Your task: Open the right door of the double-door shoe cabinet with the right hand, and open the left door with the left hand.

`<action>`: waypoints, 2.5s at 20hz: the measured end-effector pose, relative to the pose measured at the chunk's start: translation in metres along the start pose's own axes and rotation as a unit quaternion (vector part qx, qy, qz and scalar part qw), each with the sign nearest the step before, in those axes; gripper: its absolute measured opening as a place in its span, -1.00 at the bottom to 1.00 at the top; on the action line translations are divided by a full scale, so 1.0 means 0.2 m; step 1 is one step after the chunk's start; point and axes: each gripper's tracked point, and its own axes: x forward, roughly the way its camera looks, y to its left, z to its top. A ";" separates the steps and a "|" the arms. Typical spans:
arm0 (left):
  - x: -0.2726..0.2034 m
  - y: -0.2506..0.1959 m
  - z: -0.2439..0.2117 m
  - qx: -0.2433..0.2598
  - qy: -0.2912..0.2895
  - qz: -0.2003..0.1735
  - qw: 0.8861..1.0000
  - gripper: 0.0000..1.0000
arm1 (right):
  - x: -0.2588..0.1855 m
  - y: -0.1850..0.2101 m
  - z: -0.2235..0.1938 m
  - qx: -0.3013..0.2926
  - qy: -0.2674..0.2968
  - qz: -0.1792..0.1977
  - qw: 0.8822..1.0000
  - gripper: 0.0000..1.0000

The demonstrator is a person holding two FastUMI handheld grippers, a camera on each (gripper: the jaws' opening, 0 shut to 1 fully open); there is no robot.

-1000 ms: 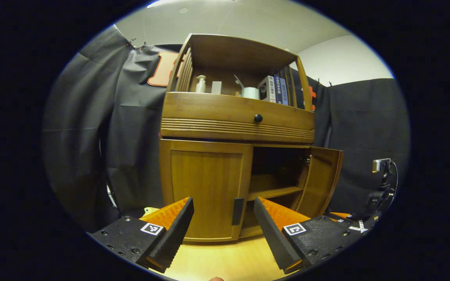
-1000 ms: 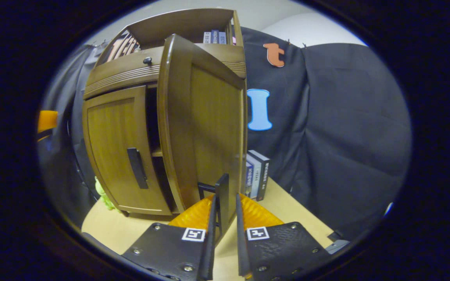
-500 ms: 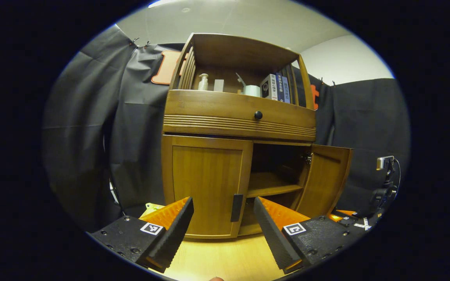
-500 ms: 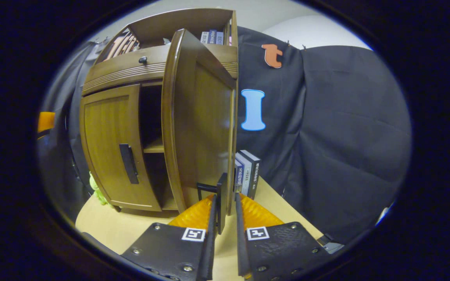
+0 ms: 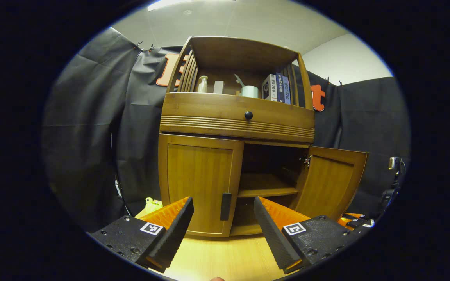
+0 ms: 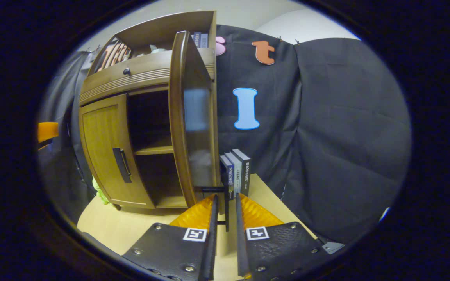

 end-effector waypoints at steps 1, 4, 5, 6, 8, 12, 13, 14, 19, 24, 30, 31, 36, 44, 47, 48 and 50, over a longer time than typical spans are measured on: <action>-0.02 -0.03 0.00 0.001 -0.002 0.003 1.000 0.92 | 0.00 -0.01 0.00 0.000 -0.001 0.002 1.000 -0.54; -0.07 -0.10 -0.01 0.004 -0.007 0.013 1.000 0.84 | 0.00 -0.01 0.02 -0.001 -0.008 0.018 1.000 -0.54; -0.09 -0.14 -0.03 0.003 -0.008 0.015 1.000 0.84 | 0.01 -0.01 0.02 -0.001 -0.011 0.023 1.000 -0.54; -0.11 -0.17 -0.04 0.003 -0.007 0.017 1.000 0.84 | 0.02 -0.02 0.03 -0.002 -0.016 0.026 1.000 -0.54; -0.13 -0.23 -0.06 0.002 -0.003 0.017 1.000 0.84 | 0.03 -0.04 0.04 0.001 -0.023 0.022 0.999 -0.55; -0.12 -0.28 -0.09 0.007 -0.001 0.026 1.000 0.92 | 0.02 -0.02 0.06 0.034 -0.026 0.024 0.999 -0.55; -0.10 -0.28 -0.10 0.011 -0.001 0.030 0.999 0.84 | 0.01 -0.02 0.07 0.040 -0.028 0.022 0.999 -0.54; -0.08 -0.26 -0.10 0.016 0.001 0.037 0.999 0.84 | 0.01 -0.03 0.08 0.045 -0.033 0.020 0.998 -0.55; 0.14 -0.12 -0.18 0.033 0.025 0.063 0.997 0.84 | 0.00 -0.02 0.14 0.071 -0.047 0.014 0.996 -0.55; 0.45 -0.07 -0.29 0.057 0.062 0.036 0.996 0.87 | 0.00 -0.04 0.22 0.088 -0.074 -0.009 0.993 -0.55; 0.76 0.04 -0.49 0.064 0.111 0.039 0.991 0.63 | 0.01 -0.09 0.28 0.085 -0.102 -0.046 0.990 -0.55; 0.81 0.07 -0.53 0.060 0.121 0.041 0.990 0.63 | 0.01 -0.10 0.28 0.081 -0.103 -0.051 0.990 -0.55; 1.01 0.10 -0.64 0.051 0.131 0.014 0.990 0.60 | -0.01 -0.15 0.26 0.059 -0.100 -0.072 0.991 -0.55; 1.17 0.05 -0.74 0.034 0.129 -0.027 0.991 -0.27 | -0.01 -0.14 0.25 0.047 -0.087 -0.069 0.993 -0.55; 1.16 0.05 -0.74 0.029 0.124 -0.029 0.991 -0.29 | -0.01 -0.10 0.26 0.048 -0.090 -0.049 0.994 -0.55; 1.15 0.05 -0.74 0.029 0.124 -0.029 0.991 -0.35 | 0.00 -0.09 0.26 0.049 -0.090 -0.043 0.994 -0.55; 1.12 0.05 -0.73 0.028 0.119 -0.031 0.992 -0.37 | 0.00 -0.07 0.26 0.048 -0.090 -0.036 0.994 -0.55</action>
